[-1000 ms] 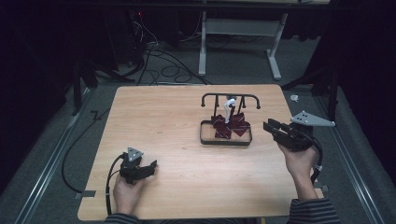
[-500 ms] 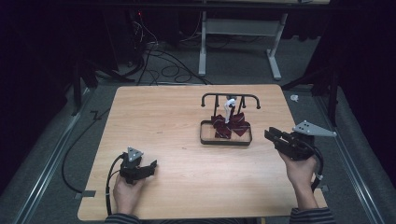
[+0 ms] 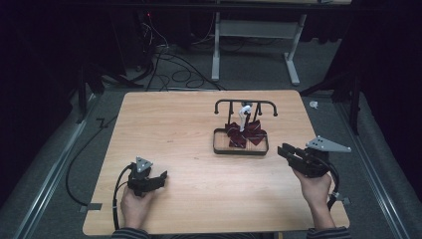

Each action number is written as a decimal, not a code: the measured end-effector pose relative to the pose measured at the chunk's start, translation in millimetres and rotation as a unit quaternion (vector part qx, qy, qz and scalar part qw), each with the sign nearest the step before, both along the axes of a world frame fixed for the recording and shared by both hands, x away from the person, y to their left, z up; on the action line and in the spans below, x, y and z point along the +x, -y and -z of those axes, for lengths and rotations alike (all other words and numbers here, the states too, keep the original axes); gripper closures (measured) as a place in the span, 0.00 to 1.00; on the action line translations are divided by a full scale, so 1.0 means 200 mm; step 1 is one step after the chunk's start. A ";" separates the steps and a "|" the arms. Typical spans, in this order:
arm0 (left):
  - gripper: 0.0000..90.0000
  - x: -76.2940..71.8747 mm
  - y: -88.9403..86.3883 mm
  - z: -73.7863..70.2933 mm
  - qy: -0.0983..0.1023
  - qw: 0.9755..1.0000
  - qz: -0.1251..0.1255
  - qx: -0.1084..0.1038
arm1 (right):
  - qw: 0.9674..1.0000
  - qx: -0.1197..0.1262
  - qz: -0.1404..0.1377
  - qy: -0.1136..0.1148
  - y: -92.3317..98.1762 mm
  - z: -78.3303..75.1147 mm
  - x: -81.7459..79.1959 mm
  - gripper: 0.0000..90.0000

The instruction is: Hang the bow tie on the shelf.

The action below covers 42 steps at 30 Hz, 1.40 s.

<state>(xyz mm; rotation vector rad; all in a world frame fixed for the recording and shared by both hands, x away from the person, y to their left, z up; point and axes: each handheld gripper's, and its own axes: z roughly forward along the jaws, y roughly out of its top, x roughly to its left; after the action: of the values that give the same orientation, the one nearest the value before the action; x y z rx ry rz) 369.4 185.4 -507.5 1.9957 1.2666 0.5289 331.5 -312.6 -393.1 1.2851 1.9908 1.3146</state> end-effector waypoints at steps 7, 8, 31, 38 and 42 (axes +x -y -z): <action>0.31 0.00 0.00 0.00 0.000 1.000 0.000 0.000 | 1.000 0.006 -0.005 -0.005 -0.02 0.03 -0.01 0.80; 0.31 0.00 0.00 0.00 0.000 1.000 0.000 0.000 | 1.000 0.007 -0.005 -0.005 -0.02 0.03 -0.01 0.80; 0.31 0.00 0.00 0.00 0.000 1.000 0.000 0.000 | 0.999 0.023 -0.009 -0.036 -0.04 0.16 -0.02 0.78; 0.31 0.00 0.00 0.00 0.000 1.000 0.000 0.001 | 0.999 0.023 -0.013 -0.045 -0.06 0.21 -0.02 0.77; 0.31 0.00 0.00 0.00 0.000 1.000 0.000 0.000 | 0.998 0.022 -0.013 -0.051 -0.07 0.23 -0.02 0.77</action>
<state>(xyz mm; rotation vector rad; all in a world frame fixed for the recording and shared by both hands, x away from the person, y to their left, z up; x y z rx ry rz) 369.4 185.3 -507.5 1.9965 1.2666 0.5296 327.8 -299.1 -439.2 1.3773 2.0647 1.3375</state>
